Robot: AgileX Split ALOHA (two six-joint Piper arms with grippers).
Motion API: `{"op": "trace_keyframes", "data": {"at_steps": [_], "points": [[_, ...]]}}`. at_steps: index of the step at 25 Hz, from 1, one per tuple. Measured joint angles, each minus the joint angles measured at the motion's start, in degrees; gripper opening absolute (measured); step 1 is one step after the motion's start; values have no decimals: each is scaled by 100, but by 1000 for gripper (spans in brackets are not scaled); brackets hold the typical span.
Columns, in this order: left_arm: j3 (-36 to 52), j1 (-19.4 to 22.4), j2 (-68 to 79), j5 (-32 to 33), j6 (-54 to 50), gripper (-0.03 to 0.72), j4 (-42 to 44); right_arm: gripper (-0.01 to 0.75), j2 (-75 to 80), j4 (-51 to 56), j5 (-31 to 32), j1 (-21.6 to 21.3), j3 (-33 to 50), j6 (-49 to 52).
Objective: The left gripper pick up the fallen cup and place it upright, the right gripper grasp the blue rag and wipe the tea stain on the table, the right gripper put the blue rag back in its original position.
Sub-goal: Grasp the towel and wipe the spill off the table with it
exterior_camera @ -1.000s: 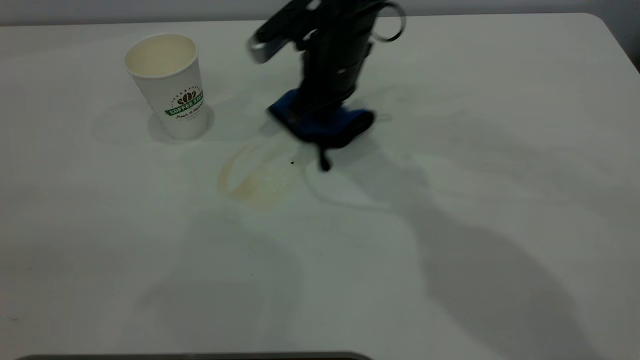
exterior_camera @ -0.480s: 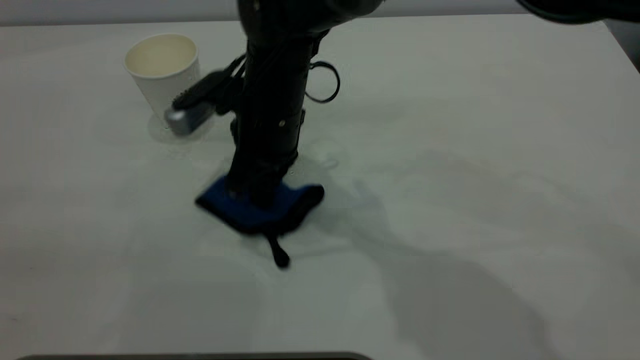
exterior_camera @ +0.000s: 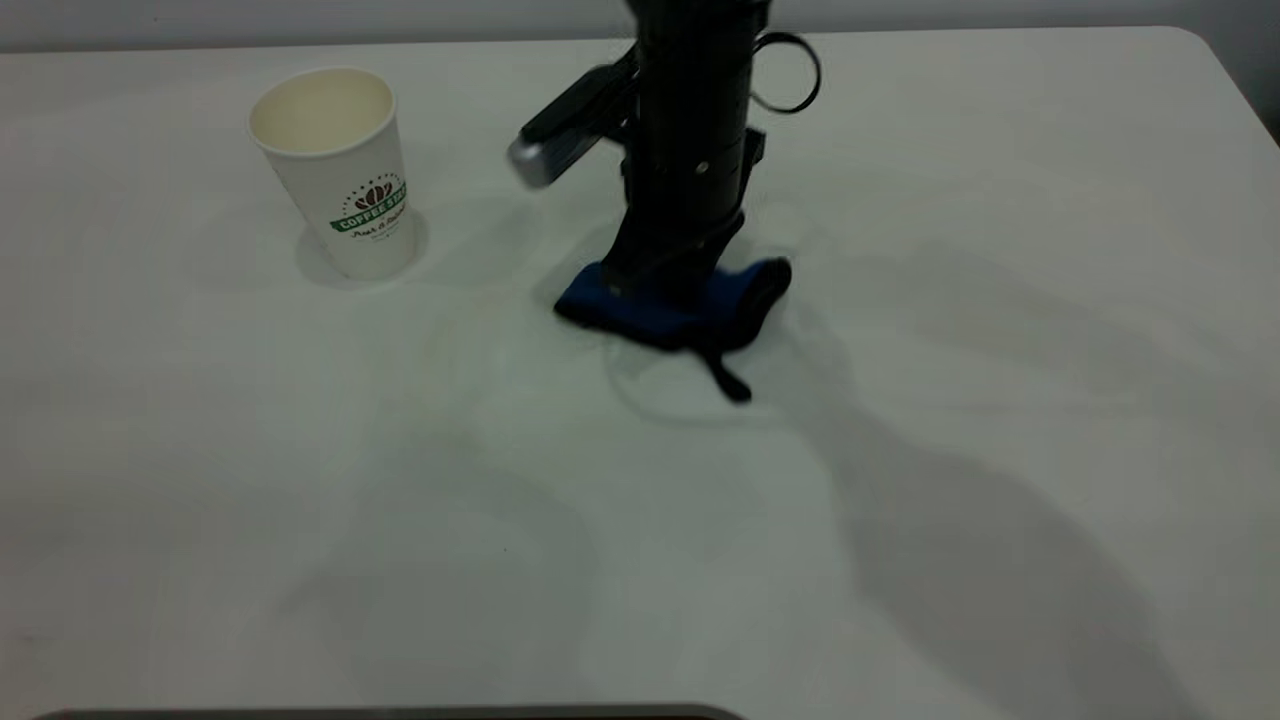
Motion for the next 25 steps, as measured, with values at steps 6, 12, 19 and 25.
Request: {"op": "trace_keyframes", "data": {"at_steps": [6, 12, 19, 25], "points": [[0, 0, 0, 0, 0, 481, 0, 36, 0, 949, -561, 382, 0, -382], [0, 0, 0, 0, -15, 481, 0, 36, 0, 2047, 470, 965, 0, -1643], [0, 0, 0, 0, -15, 481, 5, 36, 0, 1142, 1184, 303, 0, -925], [0, 0, 0, 0, -9, 481, 5, 36, 0, 440, 1235, -865, -21, -240]]}}
